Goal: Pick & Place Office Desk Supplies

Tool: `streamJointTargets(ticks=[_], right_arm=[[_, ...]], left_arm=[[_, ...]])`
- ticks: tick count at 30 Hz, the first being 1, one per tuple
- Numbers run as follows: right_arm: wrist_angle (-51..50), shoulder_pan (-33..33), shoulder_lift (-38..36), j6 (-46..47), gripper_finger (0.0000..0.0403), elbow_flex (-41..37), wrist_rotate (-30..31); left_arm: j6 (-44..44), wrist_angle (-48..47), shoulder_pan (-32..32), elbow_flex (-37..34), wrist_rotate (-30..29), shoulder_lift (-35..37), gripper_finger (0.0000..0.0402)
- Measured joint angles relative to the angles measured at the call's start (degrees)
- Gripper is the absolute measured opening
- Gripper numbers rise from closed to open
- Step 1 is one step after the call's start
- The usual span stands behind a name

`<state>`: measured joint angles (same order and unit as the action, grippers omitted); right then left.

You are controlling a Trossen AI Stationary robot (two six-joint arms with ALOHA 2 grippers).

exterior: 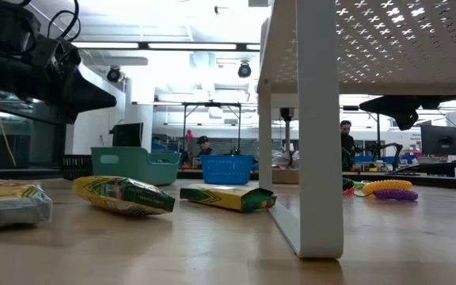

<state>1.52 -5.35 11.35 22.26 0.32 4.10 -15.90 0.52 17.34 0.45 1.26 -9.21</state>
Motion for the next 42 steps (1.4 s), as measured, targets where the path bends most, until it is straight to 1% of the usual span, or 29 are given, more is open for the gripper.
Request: streamJointTargets(ticks=[32, 37, 42], right_arm=[[0.0, 0.0, 0.0, 0.0, 0.0188, 0.0, 0.0], [0.0, 0.0, 0.0, 0.0, 0.0188, 0.0, 0.0], [0.0, 0.0, 0.0, 0.0, 0.0188, 0.0, 0.0]], left_arm=[[-1.4, 0.4, 0.0, 0.0, 0.4, 0.0, 0.0050], [-2.1, 1.8, 0.0, 0.1, 3.1, 0.0, 0.0050], [-1.3, 0.3, 0.0, 2.6, 5.7, 0.0, 0.0050]])
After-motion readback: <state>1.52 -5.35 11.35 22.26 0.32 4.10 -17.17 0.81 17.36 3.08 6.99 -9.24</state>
